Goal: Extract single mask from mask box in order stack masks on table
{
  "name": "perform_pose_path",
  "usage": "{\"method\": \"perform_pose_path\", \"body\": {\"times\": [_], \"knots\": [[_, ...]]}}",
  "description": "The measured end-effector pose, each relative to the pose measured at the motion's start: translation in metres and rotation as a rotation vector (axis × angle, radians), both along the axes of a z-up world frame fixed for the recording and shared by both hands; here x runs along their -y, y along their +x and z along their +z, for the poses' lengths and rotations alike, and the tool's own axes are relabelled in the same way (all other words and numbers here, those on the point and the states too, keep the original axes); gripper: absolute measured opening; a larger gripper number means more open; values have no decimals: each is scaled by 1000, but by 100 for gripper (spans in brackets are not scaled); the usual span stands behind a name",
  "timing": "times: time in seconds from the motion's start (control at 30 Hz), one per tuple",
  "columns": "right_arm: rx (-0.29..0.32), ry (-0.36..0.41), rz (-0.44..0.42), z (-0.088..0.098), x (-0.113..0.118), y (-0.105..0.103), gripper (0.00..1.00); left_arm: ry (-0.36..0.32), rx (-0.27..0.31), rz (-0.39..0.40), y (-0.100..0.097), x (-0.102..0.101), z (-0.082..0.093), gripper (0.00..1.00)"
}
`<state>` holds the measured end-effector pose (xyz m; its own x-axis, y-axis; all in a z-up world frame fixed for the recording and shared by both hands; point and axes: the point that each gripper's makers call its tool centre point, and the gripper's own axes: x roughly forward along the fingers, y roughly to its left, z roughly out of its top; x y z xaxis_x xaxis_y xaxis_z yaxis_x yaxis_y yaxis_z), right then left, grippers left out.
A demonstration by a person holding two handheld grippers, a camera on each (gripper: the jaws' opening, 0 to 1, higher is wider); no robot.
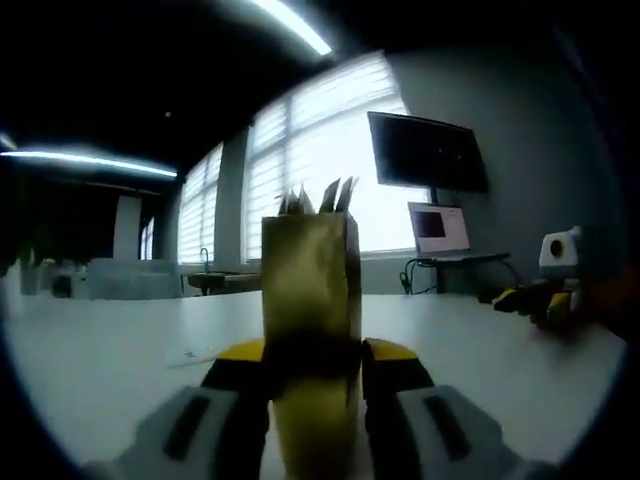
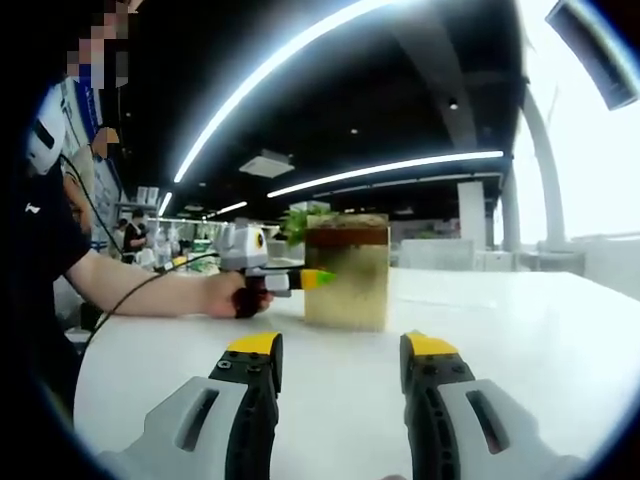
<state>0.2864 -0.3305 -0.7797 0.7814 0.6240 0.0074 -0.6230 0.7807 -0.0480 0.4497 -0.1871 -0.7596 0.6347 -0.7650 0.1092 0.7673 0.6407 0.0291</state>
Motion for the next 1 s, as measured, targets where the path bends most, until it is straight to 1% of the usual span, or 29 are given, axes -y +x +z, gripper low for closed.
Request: {"method": "perform_pose_path", "body": {"times": [0.07, 0.23, 0.33, 0.43, 0.57, 0.83, 1.0], "knots": [[0, 0, -1, 0, 0, 0, 43, 3, 1, -9, 2, 3, 0, 38], [2, -1, -2, 1, -2, -1, 43, -18, -11, -26, 5, 2, 0, 35], [2, -2, -1, 1, -3, -2, 43, -28, -20, -33, 2, 3, 0, 31], [4, 0, -1, 1, -4, -2, 43, -29, -22, -32, -1, 4, 0, 31], [8, 2, -2, 2, -3, -2, 43, -24, -25, -34, -5, -1, 0, 31], [11, 3, 3, 2, -1, -2, 43, -22, -40, -50, -25, -11, -1, 30], [15, 6, 3, 3, -1, -2, 43, -17, -32, -61, -40, -14, 0, 29]]}}
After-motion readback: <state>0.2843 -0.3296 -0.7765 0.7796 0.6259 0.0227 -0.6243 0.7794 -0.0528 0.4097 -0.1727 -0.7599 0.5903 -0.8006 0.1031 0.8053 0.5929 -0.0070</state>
